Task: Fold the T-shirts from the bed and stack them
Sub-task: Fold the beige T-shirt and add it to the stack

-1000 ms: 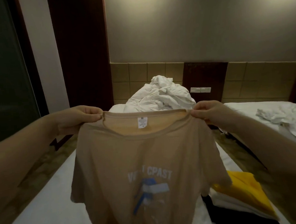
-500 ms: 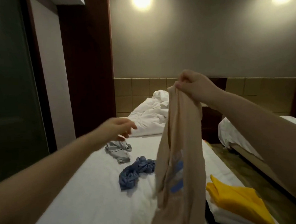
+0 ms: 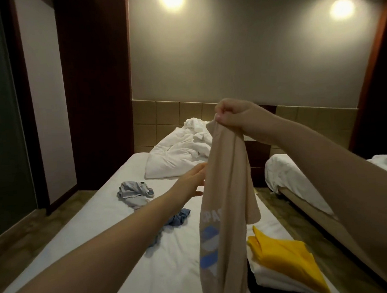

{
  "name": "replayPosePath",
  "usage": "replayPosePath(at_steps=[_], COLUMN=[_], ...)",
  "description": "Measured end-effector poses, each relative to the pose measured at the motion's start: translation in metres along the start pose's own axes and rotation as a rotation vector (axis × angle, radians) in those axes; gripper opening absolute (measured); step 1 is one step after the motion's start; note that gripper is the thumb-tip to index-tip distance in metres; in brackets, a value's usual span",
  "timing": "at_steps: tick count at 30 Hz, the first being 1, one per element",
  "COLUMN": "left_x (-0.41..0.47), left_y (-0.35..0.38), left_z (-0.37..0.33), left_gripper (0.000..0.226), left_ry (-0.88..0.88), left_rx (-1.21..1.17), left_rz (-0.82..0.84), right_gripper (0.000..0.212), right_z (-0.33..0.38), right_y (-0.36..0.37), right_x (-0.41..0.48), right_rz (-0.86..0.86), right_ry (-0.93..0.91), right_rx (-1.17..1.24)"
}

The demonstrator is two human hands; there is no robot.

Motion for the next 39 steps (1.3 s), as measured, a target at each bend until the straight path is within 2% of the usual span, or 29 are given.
replayPosePath(at_steps=[3, 6, 9, 13, 16, 20, 23, 26, 31, 34, 36, 37, 39], left_x=[0.002, 0.003, 0.007, 0.001, -0.011, -0.023, -0.026, -0.026, -0.036, -0.043, -0.045, -0.045, -0.04], left_y=[0.005, 0.002, -0.015, -0.054, -0.083, -0.099, -0.109, -0.121, -0.136, -0.138, -0.137, -0.138, -0.138], left_z=[0.0, 0.005, 0.018, 0.031, 0.029, 0.008, -0.003, -0.004, -0.012, -0.023, -0.038, -0.047, -0.064], left_gripper=[0.029, 0.025, 0.017, 0.015, 0.027, 0.034, 0.062, 0.083, 0.059, 0.043, 0.017, 0.01, 0.014], left_ry=[0.046, 0.038, -0.027, -0.119, -0.153, -0.082, -0.079, -0.127, -0.101, -0.069, 0.007, 0.073, 0.187], left_rx=[0.093, 0.217, 0.324, 0.419, 0.333, 0.186, 0.093, 0.149, 0.158, 0.16, 0.162, 0.16, 0.163], left_rz=[0.023, -0.047, -0.139, -0.334, -0.433, -0.287, -0.128, -0.049, 0.135, 0.117, 0.006, -0.093, -0.294], right_gripper=[0.016, 0.013, 0.015, 0.013, 0.007, 0.007, 0.008, 0.011, 0.023, 0.023, 0.013, 0.01, 0.013], right_z=[-0.004, -0.007, -0.013, -0.024, -0.035, -0.057, -0.067, -0.07, -0.072, -0.073, -0.071, -0.069, -0.063], right_y=[-0.002, -0.005, -0.01, -0.026, -0.041, -0.047, -0.045, -0.043, -0.046, -0.044, -0.045, -0.046, -0.048], right_x=[-0.002, -0.002, -0.001, -0.002, -0.007, -0.014, -0.016, -0.02, -0.031, -0.041, -0.044, -0.043, -0.039], right_rz=[0.074, 0.065, -0.042, -0.219, -0.363, -0.39, -0.369, -0.334, -0.205, -0.015, -0.004, -0.029, -0.121], right_ry=[0.024, 0.041, 0.047, 0.085, 0.081, 0.157, 0.207, 0.235, 0.39, 0.513, 0.493, 0.444, 0.328], right_rx=[0.014, 0.013, 0.031, -0.064, -0.211, -0.343, -0.36, -0.345, -0.133, -0.027, 0.09, 0.167, 0.411])
Point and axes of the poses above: each hand's wrist, its own x-axis towards the middle knuckle, its own y-axis out of the palm, z = x × y, the point moved 1 cm from there along x, towards the middle knuckle, and after that the axes turned 1 degree about -z, right-handed, at the moved point
